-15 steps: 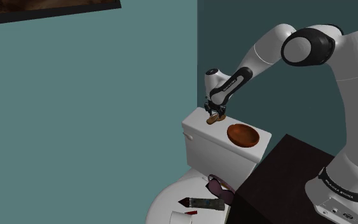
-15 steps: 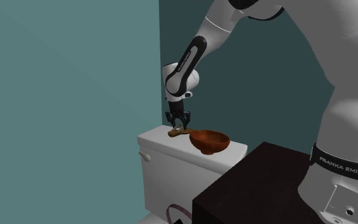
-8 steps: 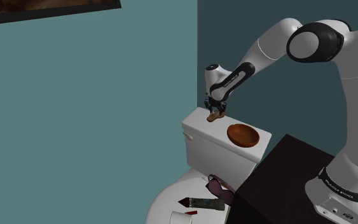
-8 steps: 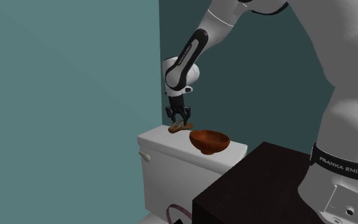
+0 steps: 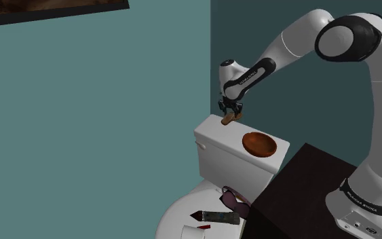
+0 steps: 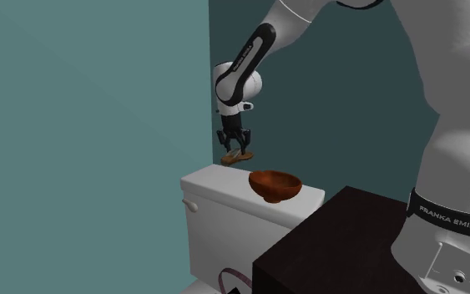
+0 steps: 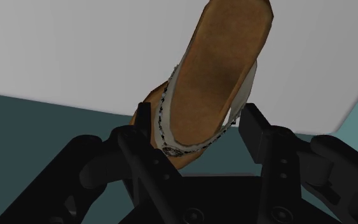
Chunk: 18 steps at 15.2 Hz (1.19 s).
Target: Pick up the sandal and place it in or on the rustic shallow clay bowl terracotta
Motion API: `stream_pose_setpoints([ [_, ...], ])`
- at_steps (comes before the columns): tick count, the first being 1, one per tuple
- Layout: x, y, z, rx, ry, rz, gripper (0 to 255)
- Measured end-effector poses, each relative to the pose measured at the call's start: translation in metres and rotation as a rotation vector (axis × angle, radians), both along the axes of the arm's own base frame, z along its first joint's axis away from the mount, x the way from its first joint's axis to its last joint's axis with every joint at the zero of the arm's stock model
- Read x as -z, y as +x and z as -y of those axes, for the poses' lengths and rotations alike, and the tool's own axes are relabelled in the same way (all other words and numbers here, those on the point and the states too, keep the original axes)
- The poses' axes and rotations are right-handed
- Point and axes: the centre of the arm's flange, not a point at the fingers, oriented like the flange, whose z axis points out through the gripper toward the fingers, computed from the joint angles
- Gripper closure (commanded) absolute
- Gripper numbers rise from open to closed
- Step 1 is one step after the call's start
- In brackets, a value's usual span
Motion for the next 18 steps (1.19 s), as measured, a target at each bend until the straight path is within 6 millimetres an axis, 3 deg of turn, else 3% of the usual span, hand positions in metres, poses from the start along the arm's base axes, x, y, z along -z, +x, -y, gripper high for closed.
stream_pose_setpoints([
  [15,-0.078,0.001,0.000,0.000,0.000,0.000,255],
  [18,-0.084,-0.027,-0.005,0.000,0.000,0.000,255],
])
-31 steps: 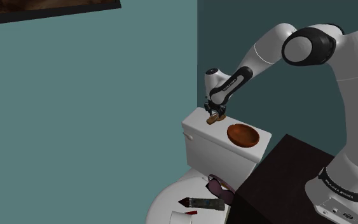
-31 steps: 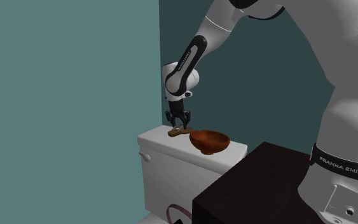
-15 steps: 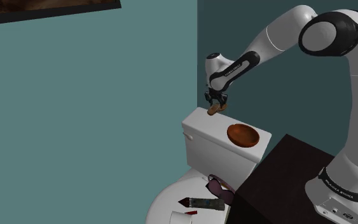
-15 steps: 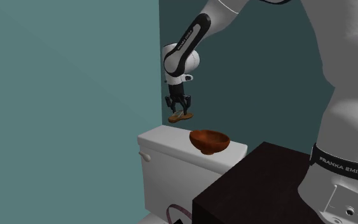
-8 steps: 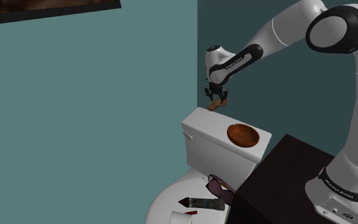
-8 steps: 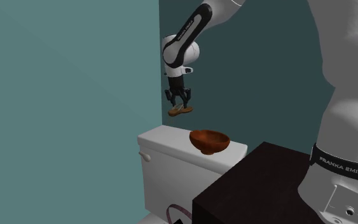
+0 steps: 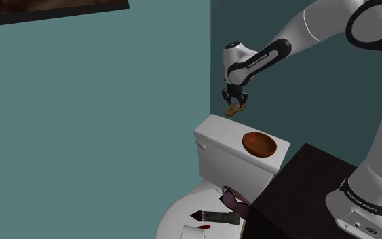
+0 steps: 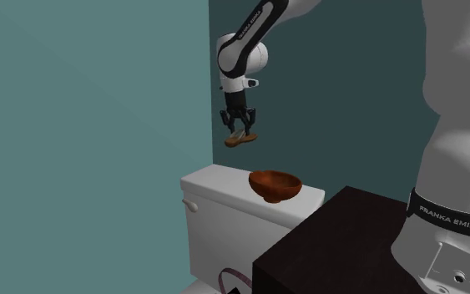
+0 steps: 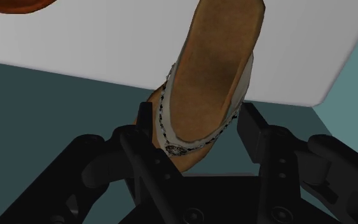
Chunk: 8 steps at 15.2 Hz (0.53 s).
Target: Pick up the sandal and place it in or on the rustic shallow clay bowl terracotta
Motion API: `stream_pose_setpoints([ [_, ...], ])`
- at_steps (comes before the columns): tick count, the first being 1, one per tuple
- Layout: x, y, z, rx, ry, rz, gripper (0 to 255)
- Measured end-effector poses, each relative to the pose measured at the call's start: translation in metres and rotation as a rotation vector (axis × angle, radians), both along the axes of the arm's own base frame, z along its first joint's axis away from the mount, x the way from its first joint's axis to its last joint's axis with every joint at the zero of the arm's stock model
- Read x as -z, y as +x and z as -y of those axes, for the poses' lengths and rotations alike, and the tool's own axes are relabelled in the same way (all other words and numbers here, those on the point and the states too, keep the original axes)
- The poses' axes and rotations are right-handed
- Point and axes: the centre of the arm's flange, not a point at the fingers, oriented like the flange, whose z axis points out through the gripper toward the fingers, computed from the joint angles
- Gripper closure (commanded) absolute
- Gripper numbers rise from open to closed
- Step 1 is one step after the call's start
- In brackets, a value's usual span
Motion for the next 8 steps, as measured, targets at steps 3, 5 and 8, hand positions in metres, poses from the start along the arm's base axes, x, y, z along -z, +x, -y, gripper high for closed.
stream_pose_setpoints([
  [3,-0.003,-0.034,-0.011,0.000,0.000,0.000,255],
  [5,-0.005,-0.062,-0.021,0.000,0.000,0.000,255],
  [8,-0.007,-0.097,-0.027,-0.001,0.000,0.000,255],
])
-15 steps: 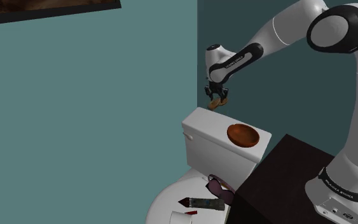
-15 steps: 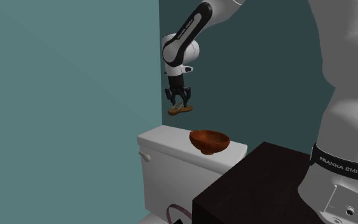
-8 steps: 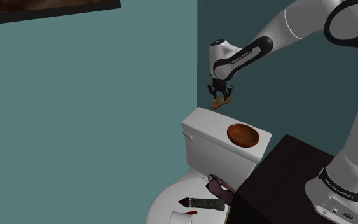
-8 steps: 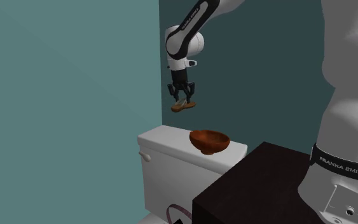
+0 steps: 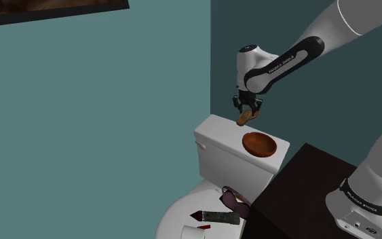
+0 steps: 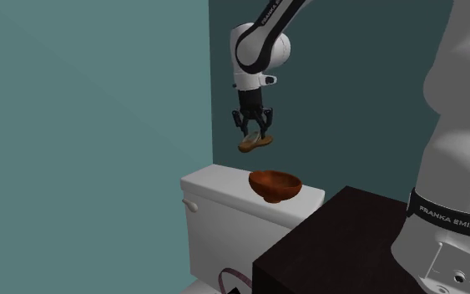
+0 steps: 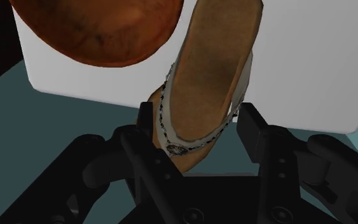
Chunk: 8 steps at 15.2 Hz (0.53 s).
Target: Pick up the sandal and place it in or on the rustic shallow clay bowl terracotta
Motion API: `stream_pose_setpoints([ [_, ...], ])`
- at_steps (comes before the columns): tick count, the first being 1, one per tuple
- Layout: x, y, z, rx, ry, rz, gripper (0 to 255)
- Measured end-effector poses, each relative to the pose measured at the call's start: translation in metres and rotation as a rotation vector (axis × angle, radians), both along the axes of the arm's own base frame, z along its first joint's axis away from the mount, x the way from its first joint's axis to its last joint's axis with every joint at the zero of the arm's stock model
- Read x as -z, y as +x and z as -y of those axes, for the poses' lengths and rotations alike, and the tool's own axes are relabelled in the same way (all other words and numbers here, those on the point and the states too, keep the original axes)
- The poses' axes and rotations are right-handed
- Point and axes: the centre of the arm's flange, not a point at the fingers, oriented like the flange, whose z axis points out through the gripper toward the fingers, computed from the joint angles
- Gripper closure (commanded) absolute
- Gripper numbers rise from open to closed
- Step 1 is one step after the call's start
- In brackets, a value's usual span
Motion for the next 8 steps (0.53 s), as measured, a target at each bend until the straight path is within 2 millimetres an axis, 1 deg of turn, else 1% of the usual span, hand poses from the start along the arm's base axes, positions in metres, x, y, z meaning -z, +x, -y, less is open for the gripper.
stream_pose_setpoints([
  [2,0.001,-0.029,-0.004,0.000,0.000,0.000,255],
  [3,-0.003,-0.039,-0.008,0.000,0.000,0.000,255],
  [4,-0.005,-0.055,-0.013,0.000,0.000,0.000,255],
  [6,-0.008,-0.078,-0.020,0.000,0.000,0.000,255],
  [7,-0.009,-0.089,-0.025,0.000,0.000,0.000,255],
  [8,-0.005,-0.094,-0.025,0.000,0.000,0.000,255],
])
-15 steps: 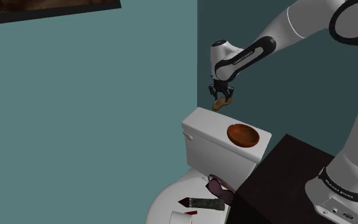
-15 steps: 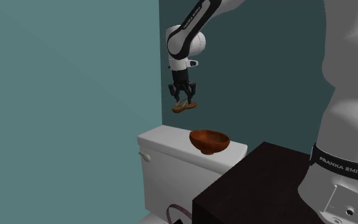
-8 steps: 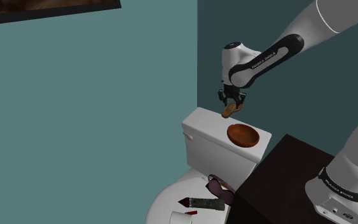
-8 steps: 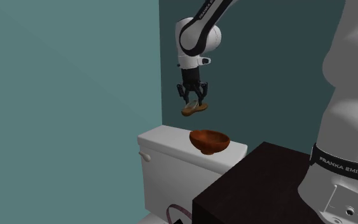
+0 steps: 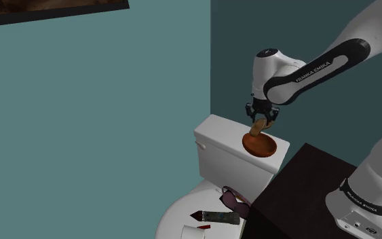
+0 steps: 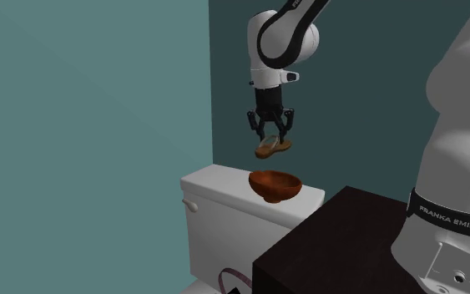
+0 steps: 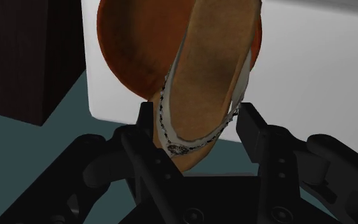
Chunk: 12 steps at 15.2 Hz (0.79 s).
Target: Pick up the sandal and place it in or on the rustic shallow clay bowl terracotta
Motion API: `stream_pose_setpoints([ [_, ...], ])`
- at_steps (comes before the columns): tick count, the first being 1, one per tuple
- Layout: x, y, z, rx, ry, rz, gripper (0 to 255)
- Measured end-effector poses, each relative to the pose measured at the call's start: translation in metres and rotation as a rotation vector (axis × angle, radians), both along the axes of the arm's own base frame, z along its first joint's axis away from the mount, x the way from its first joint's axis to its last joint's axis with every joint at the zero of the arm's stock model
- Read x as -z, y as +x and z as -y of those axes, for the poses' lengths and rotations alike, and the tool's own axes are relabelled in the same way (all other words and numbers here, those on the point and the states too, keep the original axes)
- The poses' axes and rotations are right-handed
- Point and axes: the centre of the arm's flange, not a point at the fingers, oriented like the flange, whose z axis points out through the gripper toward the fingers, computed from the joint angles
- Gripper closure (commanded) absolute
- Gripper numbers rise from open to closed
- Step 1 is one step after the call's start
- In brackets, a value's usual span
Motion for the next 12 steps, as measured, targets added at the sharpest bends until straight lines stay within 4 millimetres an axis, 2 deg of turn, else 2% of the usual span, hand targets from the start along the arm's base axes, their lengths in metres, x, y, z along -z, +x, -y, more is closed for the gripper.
stream_pose_setpoints([
  [12,0.061,-0.007,0.000,0.001,0.000,0.000,255],
])
